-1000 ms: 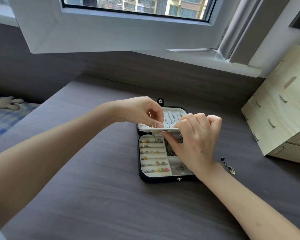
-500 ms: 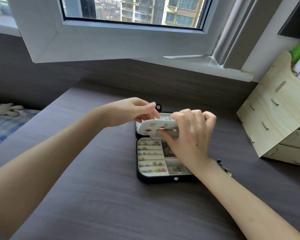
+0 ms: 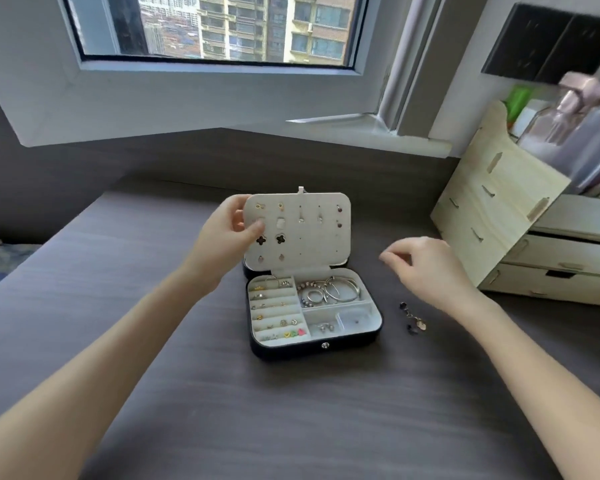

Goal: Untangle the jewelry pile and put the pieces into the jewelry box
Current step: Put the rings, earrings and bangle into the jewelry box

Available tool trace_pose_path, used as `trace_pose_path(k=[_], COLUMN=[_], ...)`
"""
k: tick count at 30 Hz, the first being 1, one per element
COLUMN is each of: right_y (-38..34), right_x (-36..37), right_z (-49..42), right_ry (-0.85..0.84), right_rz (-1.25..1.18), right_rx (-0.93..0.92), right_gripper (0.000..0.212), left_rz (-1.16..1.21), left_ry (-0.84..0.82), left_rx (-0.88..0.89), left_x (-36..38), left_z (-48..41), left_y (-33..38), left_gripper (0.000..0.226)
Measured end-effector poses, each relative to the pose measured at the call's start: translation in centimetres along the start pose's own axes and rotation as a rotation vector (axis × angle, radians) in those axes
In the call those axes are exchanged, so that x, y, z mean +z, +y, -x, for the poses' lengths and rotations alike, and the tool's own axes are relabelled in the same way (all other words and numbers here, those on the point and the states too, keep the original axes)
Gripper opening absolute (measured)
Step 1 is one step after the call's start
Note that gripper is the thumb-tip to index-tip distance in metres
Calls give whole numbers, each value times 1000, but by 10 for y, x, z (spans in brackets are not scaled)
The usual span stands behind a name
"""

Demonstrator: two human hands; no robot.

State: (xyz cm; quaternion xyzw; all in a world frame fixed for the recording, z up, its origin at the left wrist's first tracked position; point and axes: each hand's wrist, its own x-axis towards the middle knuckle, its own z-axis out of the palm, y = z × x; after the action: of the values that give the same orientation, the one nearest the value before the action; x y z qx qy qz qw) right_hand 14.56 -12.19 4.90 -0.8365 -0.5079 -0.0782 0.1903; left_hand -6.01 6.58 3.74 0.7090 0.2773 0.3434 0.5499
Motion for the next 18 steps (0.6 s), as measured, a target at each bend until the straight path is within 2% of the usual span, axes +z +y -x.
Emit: trace_pose_path(k=[2,4,10,18], right_y=[22,32,30,18], right_x=[-8,-10,-7,2], right_z=[14,24,35,31], right_ry=[-242,-355,-303,-278], right_rz=[98,119,62,168], right_rx=[104,144,205,152], right_gripper=[16,11,15,7], left_rz=[9,32,49,66], left_ry=[50,82,171,159], left_rx=[3,7,15,26], left_x=[6,13,22,23], left_z=[1,2,6,12], left_y=[-3,-6,-4,-3], left_gripper=[41,51,58,58])
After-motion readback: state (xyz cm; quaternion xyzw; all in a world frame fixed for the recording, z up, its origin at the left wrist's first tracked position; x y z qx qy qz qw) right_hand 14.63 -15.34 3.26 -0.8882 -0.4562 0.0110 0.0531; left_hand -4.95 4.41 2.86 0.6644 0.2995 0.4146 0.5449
